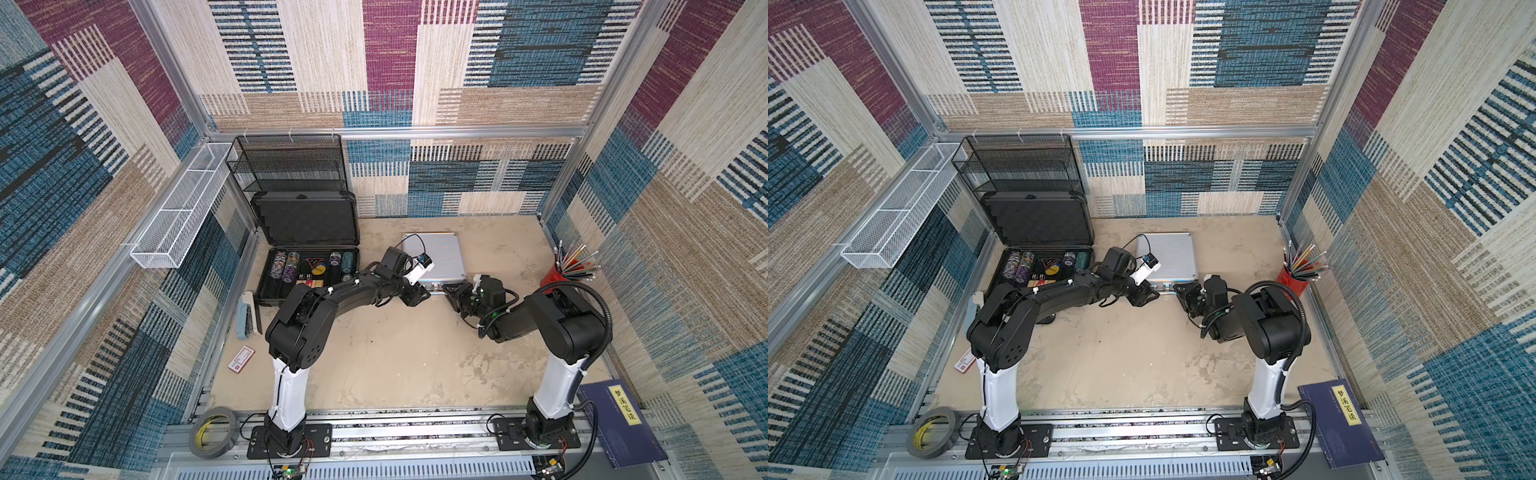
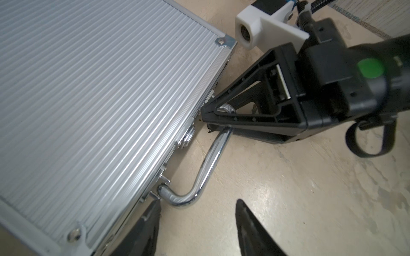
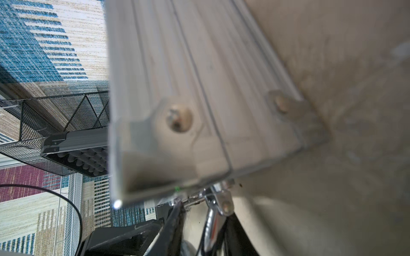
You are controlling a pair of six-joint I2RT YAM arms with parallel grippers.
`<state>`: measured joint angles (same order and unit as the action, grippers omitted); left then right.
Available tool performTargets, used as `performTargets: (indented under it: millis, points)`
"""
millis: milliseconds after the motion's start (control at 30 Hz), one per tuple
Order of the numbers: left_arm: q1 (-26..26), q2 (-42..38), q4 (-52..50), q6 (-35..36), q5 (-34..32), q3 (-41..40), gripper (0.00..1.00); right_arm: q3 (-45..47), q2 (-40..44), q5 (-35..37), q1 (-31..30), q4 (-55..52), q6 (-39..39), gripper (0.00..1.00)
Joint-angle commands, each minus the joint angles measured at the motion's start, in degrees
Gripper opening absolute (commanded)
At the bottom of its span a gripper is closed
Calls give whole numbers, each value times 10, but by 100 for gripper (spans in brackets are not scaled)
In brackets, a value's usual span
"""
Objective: Open the poker set cases
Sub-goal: Pick up the poker set case from the center of the board.
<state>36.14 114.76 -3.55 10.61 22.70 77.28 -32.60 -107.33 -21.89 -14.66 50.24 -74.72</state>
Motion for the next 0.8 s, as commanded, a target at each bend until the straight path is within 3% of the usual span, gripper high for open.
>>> performTargets:
  millis: [0, 333, 567, 767]
  points:
    - [0, 6, -12, 39, -1, 19, 57, 2, -1, 5, 0, 29, -2, 30]
    - [23, 52, -21, 135, 4, 55, 59, -6, 1, -4, 2, 20, -1, 21]
    - [31, 83, -71, 202, -67, 86, 58, -11, 8, -9, 4, 9, 6, 17]
    - [35, 115, -80, 220, -134, 116, 49, -13, 14, -13, 8, 6, 7, 16]
